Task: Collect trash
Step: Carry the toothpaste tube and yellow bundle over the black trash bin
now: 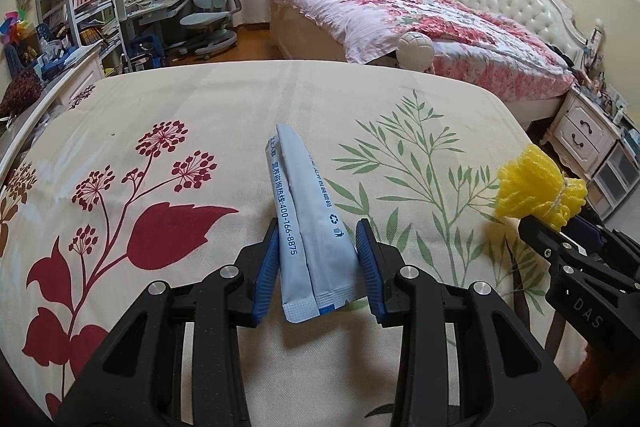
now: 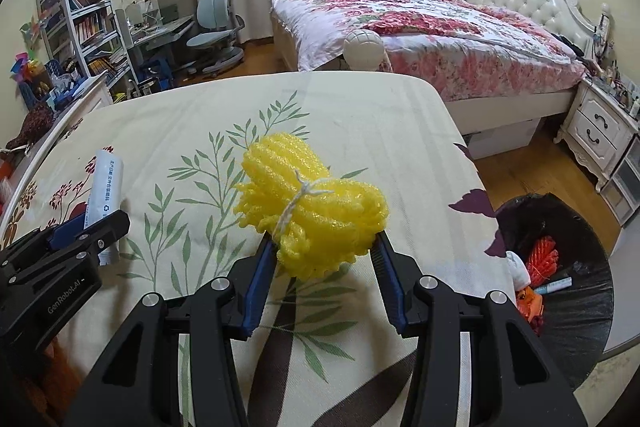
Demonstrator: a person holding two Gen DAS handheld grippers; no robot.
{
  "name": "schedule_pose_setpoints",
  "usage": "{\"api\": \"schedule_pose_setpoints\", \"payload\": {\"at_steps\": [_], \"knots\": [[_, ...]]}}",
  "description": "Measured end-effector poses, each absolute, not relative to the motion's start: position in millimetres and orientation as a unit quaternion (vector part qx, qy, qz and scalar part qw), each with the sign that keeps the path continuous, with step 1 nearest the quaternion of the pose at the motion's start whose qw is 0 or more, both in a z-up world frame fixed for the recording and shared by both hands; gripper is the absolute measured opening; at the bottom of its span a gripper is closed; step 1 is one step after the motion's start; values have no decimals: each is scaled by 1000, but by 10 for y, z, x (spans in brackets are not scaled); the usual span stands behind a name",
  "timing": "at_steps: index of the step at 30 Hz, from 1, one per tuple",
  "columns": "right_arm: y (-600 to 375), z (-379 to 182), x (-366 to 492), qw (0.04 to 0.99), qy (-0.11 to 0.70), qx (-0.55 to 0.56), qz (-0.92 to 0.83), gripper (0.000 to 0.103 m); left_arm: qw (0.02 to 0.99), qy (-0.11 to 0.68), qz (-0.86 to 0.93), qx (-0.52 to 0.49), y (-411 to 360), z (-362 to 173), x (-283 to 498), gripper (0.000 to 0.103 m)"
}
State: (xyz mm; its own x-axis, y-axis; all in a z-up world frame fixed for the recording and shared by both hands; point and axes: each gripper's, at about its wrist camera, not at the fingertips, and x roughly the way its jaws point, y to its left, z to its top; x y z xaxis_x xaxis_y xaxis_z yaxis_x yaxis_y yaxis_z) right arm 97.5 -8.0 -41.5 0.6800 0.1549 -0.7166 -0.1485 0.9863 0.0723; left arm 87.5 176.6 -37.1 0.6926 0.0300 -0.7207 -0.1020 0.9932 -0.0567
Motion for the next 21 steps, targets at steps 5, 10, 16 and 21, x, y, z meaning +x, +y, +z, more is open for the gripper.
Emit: {"api": "schedule_pose_setpoints", "payload": {"at_steps": [5, 10, 16, 21], "knots": [[-251, -413, 897, 919, 388, 13, 69, 48, 922, 384, 25, -41, 1598, -319, 814, 36], [-466, -367, 822, 924, 380, 22, 49, 48, 926, 375, 7, -36, 1393, -251, 773, 36], [-769, -320, 721, 929, 370, 30, 17, 48, 931, 365, -21, -26, 1101, -184, 744, 36], [-1034, -300, 635, 931, 364, 36, -16, 48, 931, 360, -49, -17, 832, -163, 734, 36]]}}
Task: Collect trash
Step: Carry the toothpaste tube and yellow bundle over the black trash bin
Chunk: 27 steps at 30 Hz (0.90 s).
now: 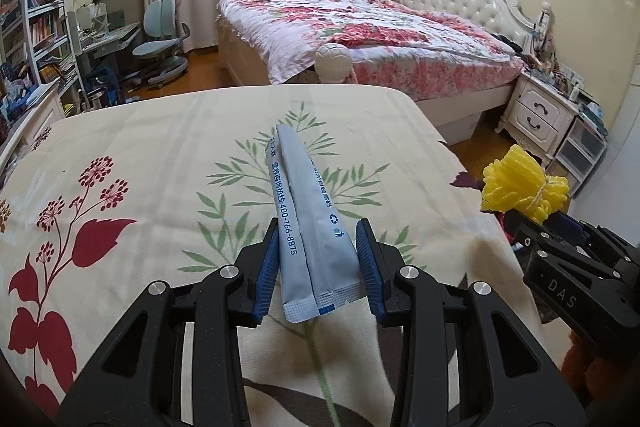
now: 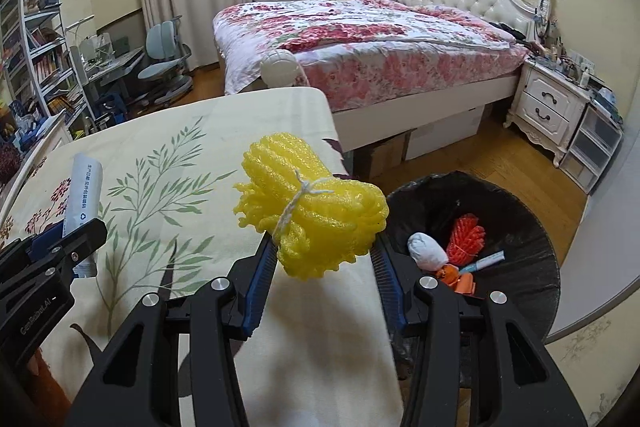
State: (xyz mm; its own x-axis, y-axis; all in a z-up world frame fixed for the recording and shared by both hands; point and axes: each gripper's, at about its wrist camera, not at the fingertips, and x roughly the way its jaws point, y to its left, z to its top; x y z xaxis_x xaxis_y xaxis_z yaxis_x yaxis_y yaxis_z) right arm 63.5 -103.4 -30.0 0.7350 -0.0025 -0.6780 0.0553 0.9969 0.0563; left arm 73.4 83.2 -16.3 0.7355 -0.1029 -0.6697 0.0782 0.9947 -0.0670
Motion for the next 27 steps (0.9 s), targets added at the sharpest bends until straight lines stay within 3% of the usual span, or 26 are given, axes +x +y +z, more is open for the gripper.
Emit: {"api": "schedule_pose_setpoints", "payload": {"at_steps": [27], "knots": [[-2231, -540, 582, 914, 363, 81, -160, 48, 921, 340, -181, 62, -797, -271, 939, 36]]}}
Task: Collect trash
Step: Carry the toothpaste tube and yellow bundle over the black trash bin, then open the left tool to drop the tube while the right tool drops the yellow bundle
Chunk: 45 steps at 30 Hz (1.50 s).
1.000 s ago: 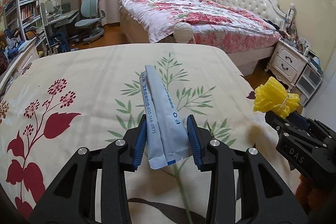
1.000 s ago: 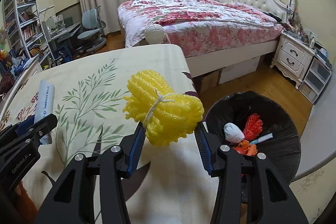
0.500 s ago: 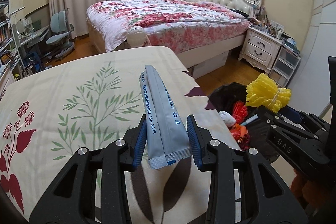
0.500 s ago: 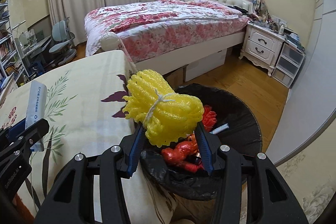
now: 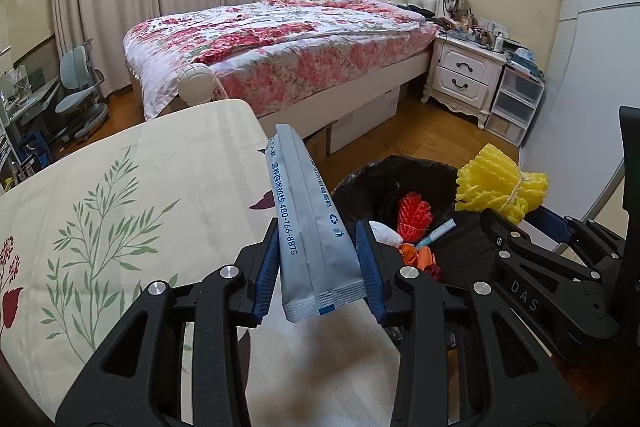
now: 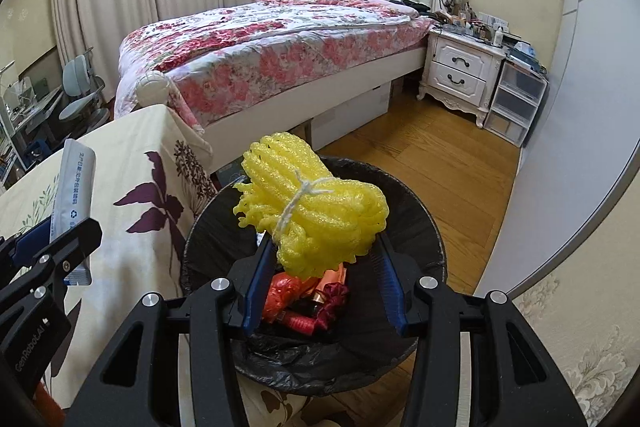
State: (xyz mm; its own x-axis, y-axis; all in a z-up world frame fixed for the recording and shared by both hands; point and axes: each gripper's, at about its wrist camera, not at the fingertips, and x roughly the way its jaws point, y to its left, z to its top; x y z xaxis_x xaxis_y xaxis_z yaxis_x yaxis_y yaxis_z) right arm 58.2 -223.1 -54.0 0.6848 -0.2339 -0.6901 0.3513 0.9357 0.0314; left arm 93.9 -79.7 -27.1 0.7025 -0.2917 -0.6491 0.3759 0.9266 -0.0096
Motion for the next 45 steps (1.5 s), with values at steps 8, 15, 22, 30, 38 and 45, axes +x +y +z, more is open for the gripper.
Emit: {"api": "schedule_pose_setpoints", "payload": {"at_steps": [8, 15, 22, 30, 38, 45], "knots": [[-2419, -644, 658, 909, 367, 95, -175, 48, 918, 339, -189, 82, -1029, -360, 1068, 36], [-2452, -730, 728, 905, 373, 91, -184, 48, 912, 353, -188, 90, -1123, -468, 1150, 36], [-2455, -772, 745, 902, 376, 88, -192, 49, 908, 362, -188, 94, -1156, -512, 1214, 37], [-2503, -802, 765, 899, 380, 92, -198, 62, 905, 367, -192, 95, -1180, -516, 1245, 40], [-2537, -782, 734, 898, 375, 89, -211, 71, 908, 361, -189, 93, -1148, -508, 1231, 62], [-2562, -729, 677, 897, 370, 87, -225, 77, 914, 356, -177, 83, -1060, -480, 1206, 79]]}}
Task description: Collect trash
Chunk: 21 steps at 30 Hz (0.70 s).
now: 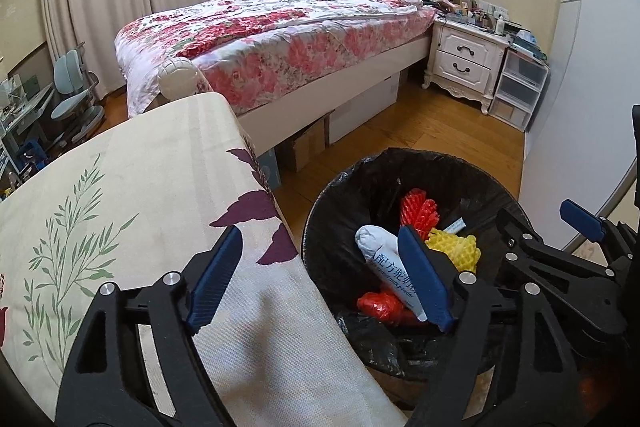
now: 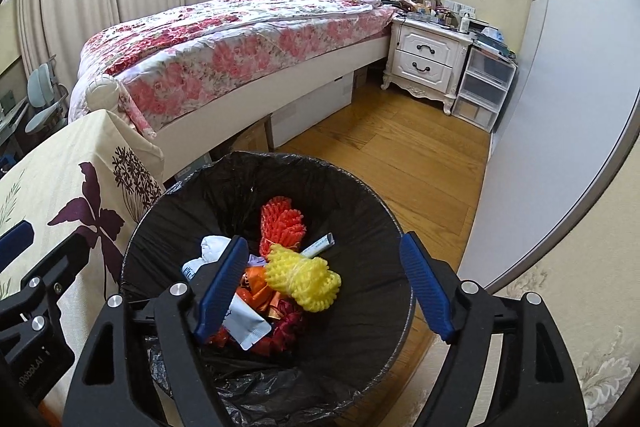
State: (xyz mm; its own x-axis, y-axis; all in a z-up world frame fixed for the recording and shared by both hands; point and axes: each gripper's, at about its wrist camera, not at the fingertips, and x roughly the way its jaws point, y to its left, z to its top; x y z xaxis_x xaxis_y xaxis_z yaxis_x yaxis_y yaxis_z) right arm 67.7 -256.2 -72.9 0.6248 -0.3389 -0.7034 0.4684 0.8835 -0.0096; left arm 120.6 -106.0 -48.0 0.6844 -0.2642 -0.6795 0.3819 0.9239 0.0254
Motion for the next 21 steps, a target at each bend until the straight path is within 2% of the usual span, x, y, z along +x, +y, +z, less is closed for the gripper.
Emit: {"api": "schedule_pose_setpoints", "payload": {"at_steps": [11, 21], "knots": [[-2541, -612, 571, 900, 356, 77, -241, 84, 922, 342, -163, 81, -945, -415, 1112, 90], [-2405, -534, 429, 905, 352, 73, -229, 84, 927, 334, -153, 70, -774, -330, 976, 91]]}}
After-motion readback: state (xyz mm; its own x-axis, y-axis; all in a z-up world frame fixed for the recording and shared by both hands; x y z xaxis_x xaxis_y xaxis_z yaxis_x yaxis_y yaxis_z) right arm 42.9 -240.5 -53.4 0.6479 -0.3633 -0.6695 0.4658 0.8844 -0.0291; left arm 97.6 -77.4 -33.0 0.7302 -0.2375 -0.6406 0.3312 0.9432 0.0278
